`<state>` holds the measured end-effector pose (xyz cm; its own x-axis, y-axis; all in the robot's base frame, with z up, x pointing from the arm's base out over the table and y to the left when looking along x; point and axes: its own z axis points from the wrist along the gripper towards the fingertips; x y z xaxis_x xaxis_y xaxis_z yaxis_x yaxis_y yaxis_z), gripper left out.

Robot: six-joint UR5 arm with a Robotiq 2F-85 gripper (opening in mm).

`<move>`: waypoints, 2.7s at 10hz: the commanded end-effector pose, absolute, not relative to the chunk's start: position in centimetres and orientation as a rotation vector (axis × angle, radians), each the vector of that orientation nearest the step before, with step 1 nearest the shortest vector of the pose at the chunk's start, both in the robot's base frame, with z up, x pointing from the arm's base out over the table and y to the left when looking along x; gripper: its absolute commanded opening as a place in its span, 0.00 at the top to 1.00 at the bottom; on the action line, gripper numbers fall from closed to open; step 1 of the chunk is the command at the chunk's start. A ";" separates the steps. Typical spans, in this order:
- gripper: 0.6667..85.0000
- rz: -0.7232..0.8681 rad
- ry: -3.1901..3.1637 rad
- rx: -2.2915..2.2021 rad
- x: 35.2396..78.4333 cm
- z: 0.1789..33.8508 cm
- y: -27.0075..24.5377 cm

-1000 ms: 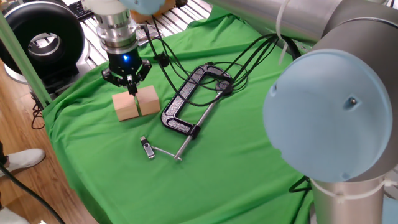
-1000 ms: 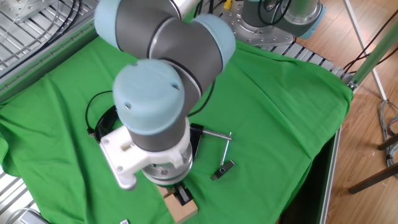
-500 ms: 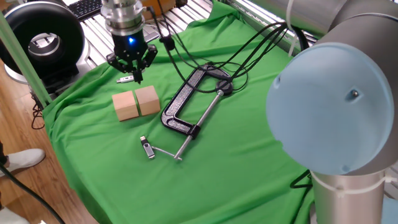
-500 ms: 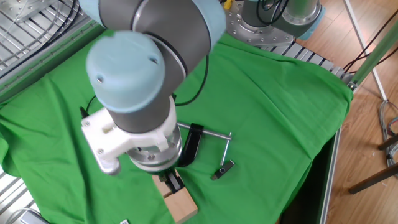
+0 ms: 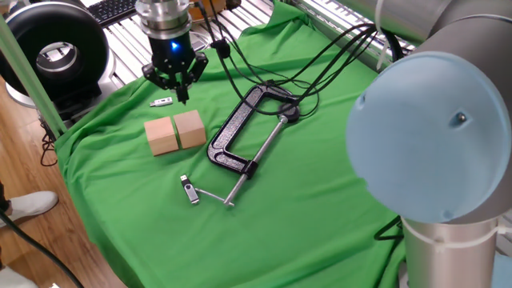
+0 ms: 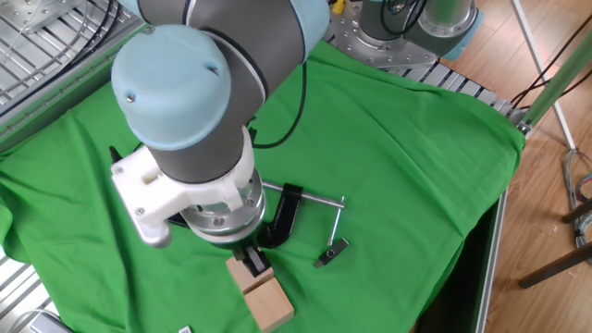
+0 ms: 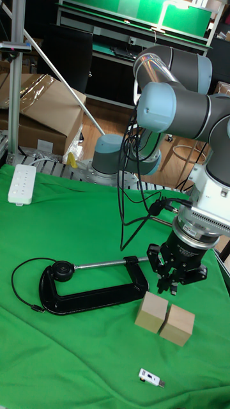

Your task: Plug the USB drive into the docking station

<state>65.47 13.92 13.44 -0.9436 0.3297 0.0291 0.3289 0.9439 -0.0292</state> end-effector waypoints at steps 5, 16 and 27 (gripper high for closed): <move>0.99 0.129 -3.072 -0.704 67.2 14.2 8.1; 0.99 0.009 -2.950 -0.953 65.5 12.3 -0.1; 0.99 0.022 -2.974 -1.093 64.1 12.0 -5.3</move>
<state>65.20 -4.06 11.92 -0.7665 0.6412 -0.0371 0.6421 0.7663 -0.0214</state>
